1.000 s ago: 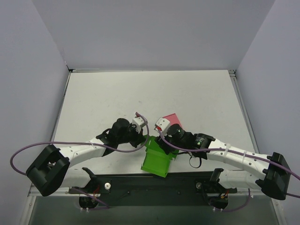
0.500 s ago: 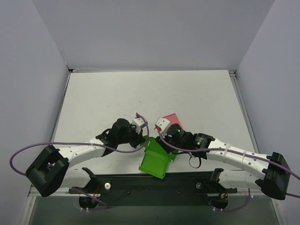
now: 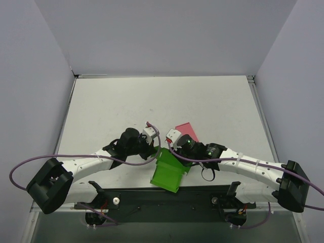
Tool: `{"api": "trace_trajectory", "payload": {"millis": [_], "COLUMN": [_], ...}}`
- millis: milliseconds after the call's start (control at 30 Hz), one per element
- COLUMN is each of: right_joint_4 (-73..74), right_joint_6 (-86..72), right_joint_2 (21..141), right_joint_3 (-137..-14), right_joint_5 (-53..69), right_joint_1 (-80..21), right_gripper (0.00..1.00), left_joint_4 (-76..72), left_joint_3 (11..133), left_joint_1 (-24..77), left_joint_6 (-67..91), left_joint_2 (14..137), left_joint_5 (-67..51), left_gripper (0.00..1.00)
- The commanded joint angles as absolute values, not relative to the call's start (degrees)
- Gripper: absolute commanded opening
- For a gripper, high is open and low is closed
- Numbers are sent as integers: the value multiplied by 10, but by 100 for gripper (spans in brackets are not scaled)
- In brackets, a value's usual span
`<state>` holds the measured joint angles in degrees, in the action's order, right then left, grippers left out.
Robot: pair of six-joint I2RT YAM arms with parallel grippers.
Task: Fold the paper box
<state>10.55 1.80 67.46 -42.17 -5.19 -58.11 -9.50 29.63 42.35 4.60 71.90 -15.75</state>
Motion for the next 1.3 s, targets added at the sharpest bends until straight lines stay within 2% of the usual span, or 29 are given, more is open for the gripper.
{"api": "trace_trajectory", "payload": {"millis": [0, 167, 333, 367, 433, 467, 533, 600, 700, 867, 1000, 1267], "right_joint_4": [116, 114, 112, 110, 110, 109, 106, 104, 98, 96, 92, 69], "right_joint_6": [28, 33, 40, 45, 49, 51, 54, 59, 61, 62, 59, 63], "right_joint_2": [677, 670, 669, 667, 665, 664, 664, 668, 681, 716, 739, 761], "right_joint_3": [-432, -430, -427, -427, -428, -428, -428, -427, -430, -438, -439, -433], "right_joint_5": [-55, -42, -58, -65, -102, -114, -140, -171, -192, -258, -293, -363], "right_joint_1": [-578, -579, -586, -589, -605, -611, -620, -625, -637, -660, -676, -708], "right_gripper": [27, 0, 0, 0, 0, 0, 0, 0, 0, 0, 0, 0], "left_joint_4": [-98, -100, -98, -95, -84, -82, -72, -67, -79, -125, -204, -220], "left_joint_3": [317, 320, 331, 335, 342, 342, 345, 345, 334, 286, 242, 238], "left_joint_1": [427, 427, 428, 428, 429, 428, 428, 429, 430, 438, 454, 458], "left_joint_6": [36, 39, 50, 55, 62, 70, 83, 105, 146, 227, 273, 341], "left_joint_2": [704, 705, 692, 687, 672, 665, 642, 620, 604, 608, 630, 672], "left_joint_5": [-171, -169, -151, -145, -121, -113, -94, -73, -75, -96, -108, -83], "left_gripper": [0, 0, 0, 15, 38, 56, 66, 71, 70, 60, 60, 58]}}
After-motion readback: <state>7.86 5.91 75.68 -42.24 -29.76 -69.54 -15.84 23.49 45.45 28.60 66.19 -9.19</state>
